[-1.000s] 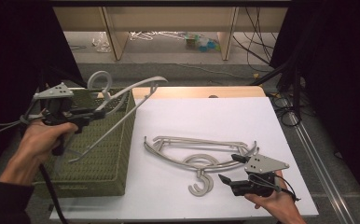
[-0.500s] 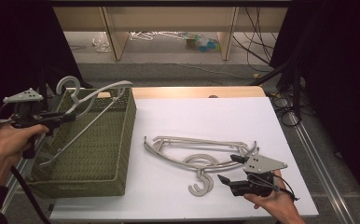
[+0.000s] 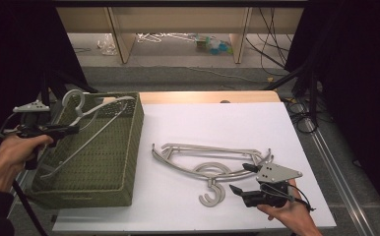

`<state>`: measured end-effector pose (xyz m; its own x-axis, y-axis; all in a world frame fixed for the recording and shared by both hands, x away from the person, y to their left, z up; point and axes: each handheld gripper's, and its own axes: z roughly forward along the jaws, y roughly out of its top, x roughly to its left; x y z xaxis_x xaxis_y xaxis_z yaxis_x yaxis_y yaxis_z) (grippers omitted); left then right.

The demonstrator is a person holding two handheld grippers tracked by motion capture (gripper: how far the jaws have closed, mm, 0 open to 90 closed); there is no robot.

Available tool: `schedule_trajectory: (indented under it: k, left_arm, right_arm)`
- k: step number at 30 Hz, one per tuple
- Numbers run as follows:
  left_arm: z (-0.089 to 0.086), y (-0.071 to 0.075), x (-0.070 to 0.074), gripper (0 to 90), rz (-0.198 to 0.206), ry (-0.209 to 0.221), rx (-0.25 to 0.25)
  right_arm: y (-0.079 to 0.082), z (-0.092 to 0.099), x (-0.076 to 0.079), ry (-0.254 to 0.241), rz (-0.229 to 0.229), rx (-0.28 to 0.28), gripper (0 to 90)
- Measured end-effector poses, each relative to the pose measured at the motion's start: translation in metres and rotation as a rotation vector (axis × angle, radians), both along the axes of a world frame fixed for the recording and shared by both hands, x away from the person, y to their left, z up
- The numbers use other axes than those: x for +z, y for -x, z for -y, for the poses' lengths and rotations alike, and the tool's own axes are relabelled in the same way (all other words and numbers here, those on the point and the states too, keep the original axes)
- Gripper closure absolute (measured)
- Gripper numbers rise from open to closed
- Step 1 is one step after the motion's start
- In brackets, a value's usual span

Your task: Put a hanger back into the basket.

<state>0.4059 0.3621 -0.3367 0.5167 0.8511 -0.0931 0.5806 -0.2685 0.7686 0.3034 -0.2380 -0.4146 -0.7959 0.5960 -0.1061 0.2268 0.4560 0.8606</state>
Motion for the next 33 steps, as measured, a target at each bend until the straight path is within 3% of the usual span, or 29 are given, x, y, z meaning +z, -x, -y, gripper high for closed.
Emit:
schedule_trajectory:
  k: [2, 4, 11, 14, 19, 20, 21, 28, 30, 33]
  left_arm:
    - [0.003, -0.003, -0.002, 78.7, -0.009, -0.015, -0.007]
    - [0.005, -0.008, -0.007, 78.7, -0.035, -0.063, -0.025]
    - [-0.006, -0.012, -0.027, 78.4, -0.049, -0.022, 0.007]
    - [-0.007, -0.012, -0.042, 77.2, -0.086, -0.046, -0.008]
    - [-0.006, -0.012, -0.054, 78.3, -0.111, -0.036, 0.011]
    - [-0.006, -0.013, -0.055, 78.2, -0.122, -0.061, 0.014]
    - [-0.006, -0.013, -0.055, 77.9, -0.126, -0.089, 0.037]
    - [-0.01, -0.014, -0.057, 76.0, -0.135, -0.117, 0.118]
    - [-0.011, -0.014, -0.059, 71.6, -0.139, -0.152, 0.168]
    - [-0.013, -0.013, -0.058, 61.5, -0.142, -0.133, 0.201]
  right_arm:
    - [0.0, 0.0, 0.0, 0.001, -0.002, 0.001, 23.4]
    - [0.0, 0.001, 0.0, 0.009, -0.013, 0.008, 23.4]
    - [0.0, 0.0, 0.0, 0.013, -0.015, 0.013, 23.4]
    - [0.0, -0.001, -0.002, 0.008, -0.008, 0.013, 23.4]
    - [0.0, -0.001, -0.002, 0.008, -0.008, 0.009, 23.4]
    - [0.0, 0.0, -0.002, 0.018, -0.021, 0.014, 23.4]
    - [-0.001, -0.001, -0.003, 0.012, -0.013, 0.01, 23.4]
    - [-0.001, -0.001, -0.003, 0.02, -0.022, 0.017, 23.3]
    - [-0.001, -0.001, -0.004, 0.013, -0.015, 0.011, 23.3]
    - [-0.001, 0.0, -0.004, 0.023, -0.029, 0.018, 22.9]
